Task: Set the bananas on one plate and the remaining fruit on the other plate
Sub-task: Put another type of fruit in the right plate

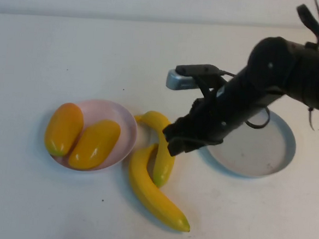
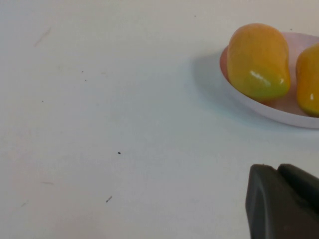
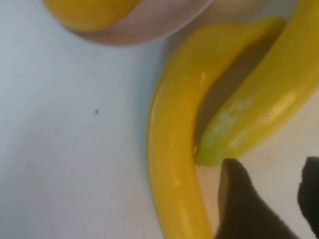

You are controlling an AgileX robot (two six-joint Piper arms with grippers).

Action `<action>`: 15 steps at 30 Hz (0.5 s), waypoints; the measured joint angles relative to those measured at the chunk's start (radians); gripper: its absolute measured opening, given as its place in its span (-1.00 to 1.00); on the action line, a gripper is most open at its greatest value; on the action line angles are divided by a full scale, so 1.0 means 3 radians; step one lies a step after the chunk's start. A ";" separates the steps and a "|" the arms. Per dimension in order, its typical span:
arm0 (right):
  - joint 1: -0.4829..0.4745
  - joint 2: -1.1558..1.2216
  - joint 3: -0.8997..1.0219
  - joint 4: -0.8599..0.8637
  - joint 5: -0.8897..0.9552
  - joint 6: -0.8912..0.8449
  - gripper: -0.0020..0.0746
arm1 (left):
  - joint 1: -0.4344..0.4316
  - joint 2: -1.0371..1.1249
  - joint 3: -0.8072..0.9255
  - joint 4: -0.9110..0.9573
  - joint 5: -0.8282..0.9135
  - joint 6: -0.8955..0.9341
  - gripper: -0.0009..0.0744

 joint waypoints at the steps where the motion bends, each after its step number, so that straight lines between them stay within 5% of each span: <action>1: 0.0000 0.0127 -0.0169 -0.0033 0.0039 0.0059 -0.32 | 0.0000 0.0000 0.0000 0.0000 0.0000 0.0000 -0.98; 15: 0.0000 0.1228 -0.1624 -0.0510 0.0415 0.0565 0.06 | 0.0000 0.0000 0.0000 0.0000 0.0000 0.0000 -0.98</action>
